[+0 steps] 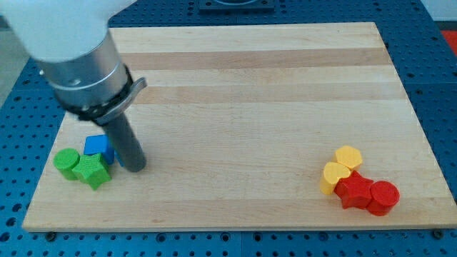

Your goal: Move the group of blocks slightly right

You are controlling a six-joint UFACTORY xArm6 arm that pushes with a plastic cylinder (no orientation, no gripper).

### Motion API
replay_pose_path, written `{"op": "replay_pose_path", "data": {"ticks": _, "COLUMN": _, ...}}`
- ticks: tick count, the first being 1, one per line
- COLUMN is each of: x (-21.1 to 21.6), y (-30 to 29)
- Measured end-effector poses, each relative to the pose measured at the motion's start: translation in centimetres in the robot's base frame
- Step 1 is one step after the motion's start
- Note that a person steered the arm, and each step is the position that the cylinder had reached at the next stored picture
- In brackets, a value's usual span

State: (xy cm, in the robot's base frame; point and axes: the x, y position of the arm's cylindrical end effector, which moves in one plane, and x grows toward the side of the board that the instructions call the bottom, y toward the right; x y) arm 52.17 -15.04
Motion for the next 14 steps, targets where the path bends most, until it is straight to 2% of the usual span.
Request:
{"op": "replay_pose_path", "data": {"ticks": 1, "x": -1.7, "y": 1.9}}
{"op": "replay_pose_path", "data": {"ticks": 3, "x": 0.6, "y": 3.5}}
{"op": "replay_pose_path", "data": {"ticks": 5, "x": 0.5, "y": 3.3}}
{"op": "replay_pose_path", "data": {"ticks": 6, "x": -3.3, "y": 4.2}}
{"op": "replay_pose_path", "data": {"ticks": 7, "x": -8.4, "y": 2.1}}
{"op": "replay_pose_path", "data": {"ticks": 8, "x": -9.5, "y": -6.8}}
{"op": "replay_pose_path", "data": {"ticks": 9, "x": -8.3, "y": -15.4}}
{"op": "replay_pose_path", "data": {"ticks": 10, "x": -8.0, "y": -15.4}}
{"op": "replay_pose_path", "data": {"ticks": 12, "x": 0.8, "y": -15.4}}
{"op": "replay_pose_path", "data": {"ticks": 14, "x": 1.0, "y": -14.3}}
